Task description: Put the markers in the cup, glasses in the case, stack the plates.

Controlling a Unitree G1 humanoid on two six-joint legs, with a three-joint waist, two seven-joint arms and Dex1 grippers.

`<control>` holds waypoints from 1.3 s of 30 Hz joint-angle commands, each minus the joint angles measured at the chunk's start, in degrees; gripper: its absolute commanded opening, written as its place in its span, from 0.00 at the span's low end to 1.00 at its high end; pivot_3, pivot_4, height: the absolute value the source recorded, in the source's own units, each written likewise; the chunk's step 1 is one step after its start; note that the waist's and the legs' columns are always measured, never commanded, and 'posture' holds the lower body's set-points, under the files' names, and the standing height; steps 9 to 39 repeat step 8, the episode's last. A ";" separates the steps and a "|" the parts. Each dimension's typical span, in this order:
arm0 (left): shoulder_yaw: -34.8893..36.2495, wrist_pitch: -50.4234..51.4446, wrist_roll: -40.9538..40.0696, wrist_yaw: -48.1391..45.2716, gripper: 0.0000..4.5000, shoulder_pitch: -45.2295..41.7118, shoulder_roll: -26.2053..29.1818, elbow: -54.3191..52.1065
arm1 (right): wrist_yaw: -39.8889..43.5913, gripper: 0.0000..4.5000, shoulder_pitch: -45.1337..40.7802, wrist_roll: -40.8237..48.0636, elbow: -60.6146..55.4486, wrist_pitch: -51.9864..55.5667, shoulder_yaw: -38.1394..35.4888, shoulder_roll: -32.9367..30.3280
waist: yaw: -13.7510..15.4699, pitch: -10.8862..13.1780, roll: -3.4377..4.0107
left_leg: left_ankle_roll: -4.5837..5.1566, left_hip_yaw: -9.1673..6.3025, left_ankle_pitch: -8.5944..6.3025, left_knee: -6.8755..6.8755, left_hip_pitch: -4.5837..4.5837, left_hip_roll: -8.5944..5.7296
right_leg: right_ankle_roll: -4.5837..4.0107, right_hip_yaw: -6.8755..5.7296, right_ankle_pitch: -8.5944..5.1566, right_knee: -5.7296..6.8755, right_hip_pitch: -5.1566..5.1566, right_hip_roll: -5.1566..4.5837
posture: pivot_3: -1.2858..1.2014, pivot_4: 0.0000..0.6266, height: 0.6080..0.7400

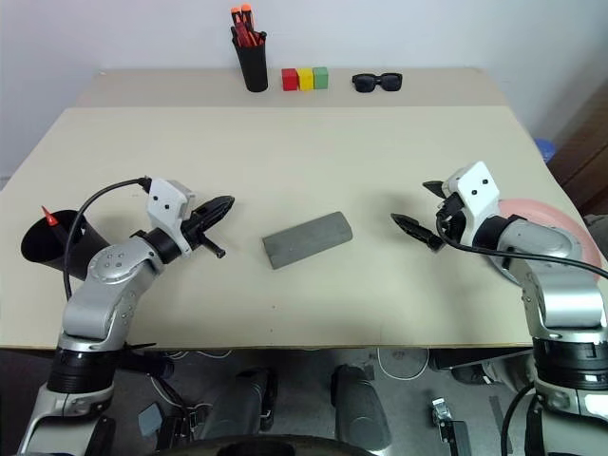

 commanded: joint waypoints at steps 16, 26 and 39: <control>1.81 -1.34 0.64 1.75 0.00 3.19 0.78 -2.72 | 0.07 0.99 -5.19 -1.90 6.29 -5.45 6.08 3.44 | 0.08 0.00 0.01 | 0.00 0.02 0.00 0.04 -0.02 -0.01 | -0.01 0.01 0.00 0.02 -0.02 -0.02 | 0.52 0.24 1.00; 1.81 -1.34 0.64 1.75 0.00 3.19 0.78 -2.72 | 0.07 0.99 -5.19 -1.90 6.29 -5.45 6.08 3.44 | 0.08 0.00 0.01 | 0.00 0.02 0.00 0.04 -0.02 -0.01 | -0.01 0.01 0.00 0.02 -0.02 -0.02 | 0.52 0.24 1.00; 1.81 -1.34 0.64 1.75 0.00 3.19 0.78 -2.72 | 0.07 0.99 -5.19 -1.90 6.29 -5.45 6.08 3.44 | 0.08 0.00 0.01 | 0.00 0.02 0.00 0.04 -0.02 -0.01 | -0.01 0.01 0.00 0.02 -0.02 -0.02 | 0.52 0.24 1.00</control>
